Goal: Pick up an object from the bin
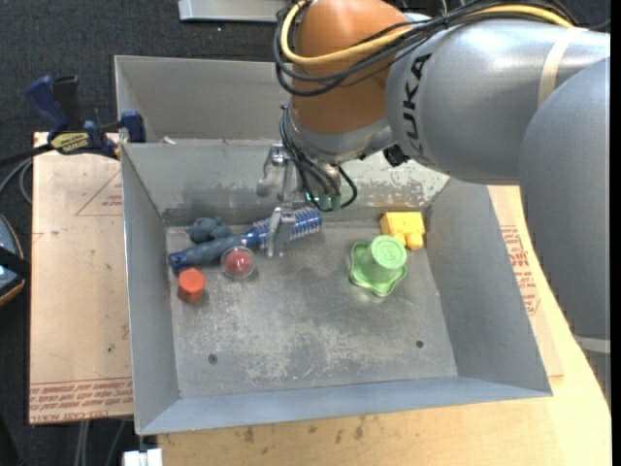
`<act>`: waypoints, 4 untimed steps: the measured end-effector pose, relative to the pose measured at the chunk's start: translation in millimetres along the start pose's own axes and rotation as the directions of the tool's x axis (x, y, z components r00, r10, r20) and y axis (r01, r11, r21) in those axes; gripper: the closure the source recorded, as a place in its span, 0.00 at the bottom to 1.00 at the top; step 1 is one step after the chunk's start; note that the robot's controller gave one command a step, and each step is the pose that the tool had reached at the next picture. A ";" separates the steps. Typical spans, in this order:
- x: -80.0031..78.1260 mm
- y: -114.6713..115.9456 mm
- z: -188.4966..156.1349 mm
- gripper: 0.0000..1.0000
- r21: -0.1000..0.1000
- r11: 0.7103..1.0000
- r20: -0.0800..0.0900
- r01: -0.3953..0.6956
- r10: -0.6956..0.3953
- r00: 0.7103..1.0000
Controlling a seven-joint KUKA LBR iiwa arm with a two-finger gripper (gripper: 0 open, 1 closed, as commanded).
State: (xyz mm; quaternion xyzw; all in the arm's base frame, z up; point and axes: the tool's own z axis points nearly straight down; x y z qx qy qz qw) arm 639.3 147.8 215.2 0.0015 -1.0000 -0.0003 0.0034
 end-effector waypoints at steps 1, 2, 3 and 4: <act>-14.6 14.5 130.0 0.00 -0.003 0.999 0.014 -0.050 0.050 0.999; -13.3 13.2 133.6 1.00 -0.001 0.999 0.008 -0.053 0.053 0.999; -14.2 -6.5 30.9 1.00 -0.002 0.998 0.017 -0.067 0.067 0.998; 1.6 -25.1 -57.1 1.00 -0.002 0.996 0.017 -0.084 0.084 0.996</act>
Offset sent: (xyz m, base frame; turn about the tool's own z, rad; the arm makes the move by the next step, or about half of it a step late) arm 0.0126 0.0145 -0.1452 0.0522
